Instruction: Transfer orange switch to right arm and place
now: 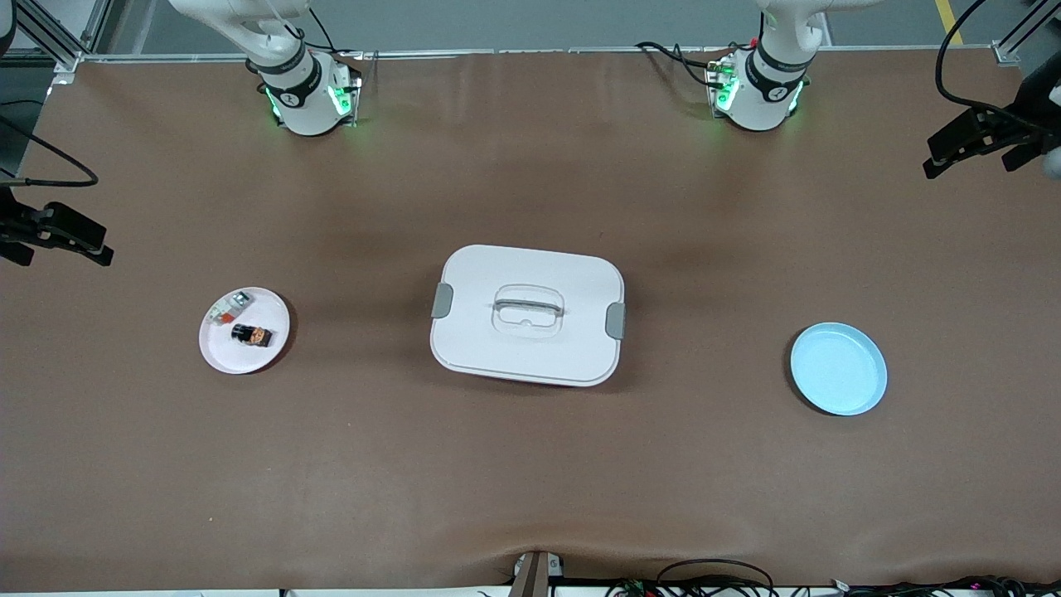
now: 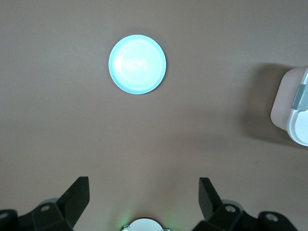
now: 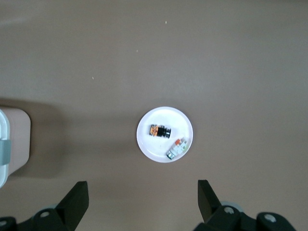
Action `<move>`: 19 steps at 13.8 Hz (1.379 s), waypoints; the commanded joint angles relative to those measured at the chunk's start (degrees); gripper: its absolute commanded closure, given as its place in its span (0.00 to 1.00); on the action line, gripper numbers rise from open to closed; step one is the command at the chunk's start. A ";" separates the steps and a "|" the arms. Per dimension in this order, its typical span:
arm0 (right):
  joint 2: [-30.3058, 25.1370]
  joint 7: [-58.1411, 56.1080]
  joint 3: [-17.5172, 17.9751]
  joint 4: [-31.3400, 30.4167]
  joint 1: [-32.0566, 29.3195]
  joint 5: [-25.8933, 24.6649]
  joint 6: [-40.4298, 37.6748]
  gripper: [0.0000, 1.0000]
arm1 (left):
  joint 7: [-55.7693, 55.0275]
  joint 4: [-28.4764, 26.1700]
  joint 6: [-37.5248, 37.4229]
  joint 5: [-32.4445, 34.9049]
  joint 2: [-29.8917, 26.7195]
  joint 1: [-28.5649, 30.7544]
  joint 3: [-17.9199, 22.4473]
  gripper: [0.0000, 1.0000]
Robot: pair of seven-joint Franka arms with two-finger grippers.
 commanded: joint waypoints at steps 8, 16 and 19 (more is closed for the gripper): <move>-6.77 -0.87 0.29 -8.04 -0.51 0.16 2.54 0.00 | 1.18 0.22 -0.08 -0.14 0.16 0.30 0.08 0.00; -6.50 -0.61 0.29 -7.95 -0.60 0.25 2.02 0.00 | 1.26 0.83 -0.17 -0.14 0.33 0.39 0.08 0.00; -6.50 -0.35 0.29 -7.95 -0.78 0.25 1.93 0.00 | 1.18 0.83 -0.34 -0.14 0.33 0.30 0.08 0.00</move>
